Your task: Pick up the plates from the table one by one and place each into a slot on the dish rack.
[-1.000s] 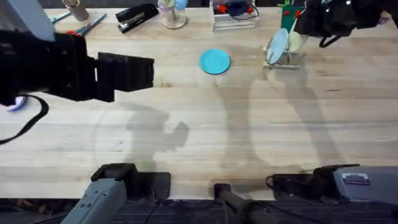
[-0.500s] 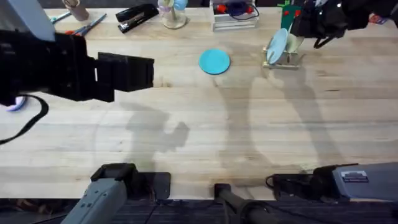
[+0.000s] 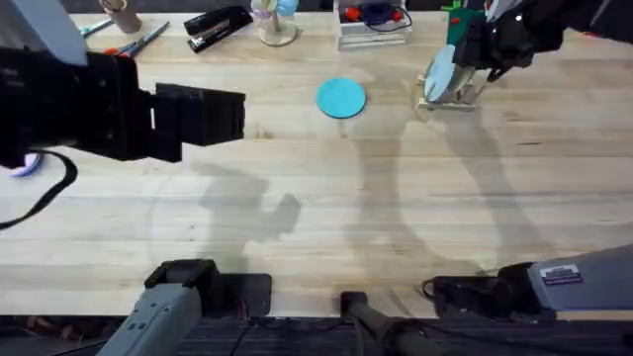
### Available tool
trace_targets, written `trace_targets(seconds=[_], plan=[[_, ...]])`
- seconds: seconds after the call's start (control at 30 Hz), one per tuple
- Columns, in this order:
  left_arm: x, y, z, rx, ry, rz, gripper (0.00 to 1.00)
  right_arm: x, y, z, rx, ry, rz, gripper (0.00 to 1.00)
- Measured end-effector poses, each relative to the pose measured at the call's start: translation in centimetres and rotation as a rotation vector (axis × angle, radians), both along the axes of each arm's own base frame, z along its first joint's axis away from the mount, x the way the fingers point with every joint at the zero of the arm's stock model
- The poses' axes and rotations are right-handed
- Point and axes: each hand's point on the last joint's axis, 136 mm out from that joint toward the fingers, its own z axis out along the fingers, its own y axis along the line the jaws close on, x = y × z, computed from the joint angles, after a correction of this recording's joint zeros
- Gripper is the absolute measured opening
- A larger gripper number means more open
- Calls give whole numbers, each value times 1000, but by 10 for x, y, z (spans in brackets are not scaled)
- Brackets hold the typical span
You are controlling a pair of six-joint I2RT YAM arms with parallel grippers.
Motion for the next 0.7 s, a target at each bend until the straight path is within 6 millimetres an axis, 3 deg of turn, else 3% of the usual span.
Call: trace_targets(seconds=[0.5, 0.7], plan=[[0, 0, 0, 0, 0, 0, 993, 3, 0, -1, 0, -8, 0, 30], [0, 0, 0, 0, 0, 0, 993, 3, 0, 0, 1, -9, 0, 80]])
